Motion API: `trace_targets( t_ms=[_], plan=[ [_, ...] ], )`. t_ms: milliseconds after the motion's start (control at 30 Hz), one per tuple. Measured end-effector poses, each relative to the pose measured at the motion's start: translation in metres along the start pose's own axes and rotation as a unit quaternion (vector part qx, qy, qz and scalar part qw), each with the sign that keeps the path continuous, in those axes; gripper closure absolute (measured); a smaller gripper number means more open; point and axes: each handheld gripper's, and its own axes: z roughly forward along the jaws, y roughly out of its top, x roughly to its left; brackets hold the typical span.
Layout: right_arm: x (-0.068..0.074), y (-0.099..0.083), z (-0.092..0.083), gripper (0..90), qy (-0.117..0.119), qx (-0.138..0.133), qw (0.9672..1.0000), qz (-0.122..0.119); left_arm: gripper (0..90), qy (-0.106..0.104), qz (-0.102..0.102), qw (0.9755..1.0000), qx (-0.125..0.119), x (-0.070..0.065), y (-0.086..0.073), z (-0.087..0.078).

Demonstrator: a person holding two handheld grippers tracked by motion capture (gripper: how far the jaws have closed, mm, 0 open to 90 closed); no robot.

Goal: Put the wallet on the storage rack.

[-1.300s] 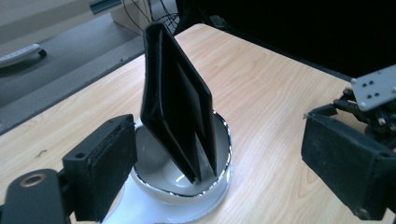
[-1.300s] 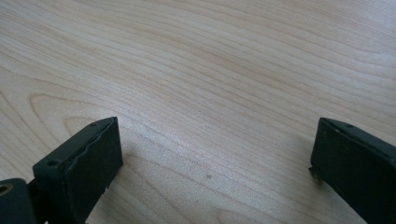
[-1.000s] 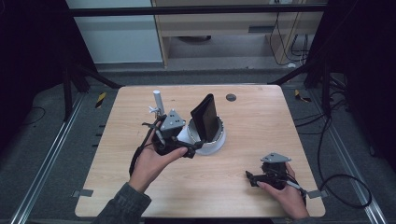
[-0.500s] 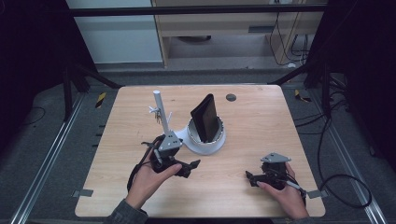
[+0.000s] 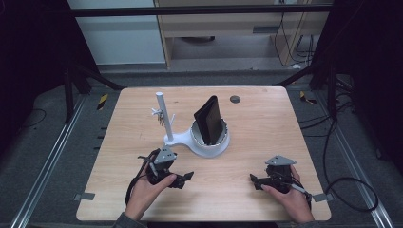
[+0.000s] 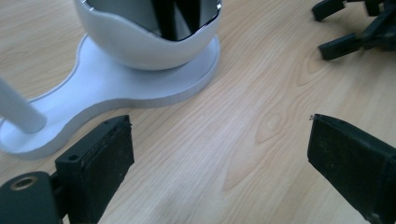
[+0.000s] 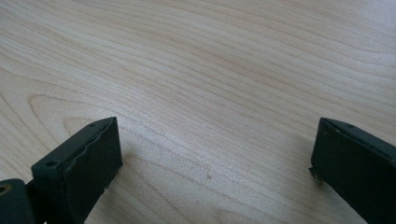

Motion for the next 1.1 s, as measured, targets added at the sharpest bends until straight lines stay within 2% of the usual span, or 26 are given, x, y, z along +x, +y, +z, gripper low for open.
trace_targets(
  t_ms=[233, 567, 733, 900, 967, 1067, 1100],
  plan=[
    [0.0, 0.0, 0.0, 2.0, 0.0, 0.0, 1.0, 0.001, 7.0, 0.02, -0.017, 0.9996, 0.007, 0.012, -0.015, 0.001],
    [0.001, 0.0, 0.0, 2.0, 0.0, 0.0, 1.0, 0.002, 6.6, 0.044, -0.013, 0.9986, 0.028, 0.02, -0.028, 0.001],
    [0.001, 0.0, 0.0, 1.9, 0.0, 0.0, 1.0, 0.0, 6.1, 0.065, -0.012, 0.9969, 0.044, 0.028, -0.037, -0.002],
    [0.0, 0.0, 0.0, 1.4, 0.001, 0.001, 1.0, -0.002, 5.2, 0.087, -0.009, 0.9939, 0.068, 0.038, -0.047, -0.005],
    [0.001, 0.0, 0.0, 1.0, 0.0, 0.002, 1.0, 0.0, 3.7, 0.09, -0.009, 0.9935, 0.07, 0.041, -0.049, -0.006],
    [0.002, 0.0, 0.0, 0.8, -0.001, 0.002, 1.0, 0.001, 3.5, 0.106, -0.02, 0.9913, 0.075, 0.052, -0.057, -0.011],
    [0.002, 0.0, 0.0, 0.8, -0.001, 0.002, 1.0, 0.001, 3.6, 0.109, -0.029, 0.9908, 0.075, 0.056, -0.06, -0.012]
  ],
)
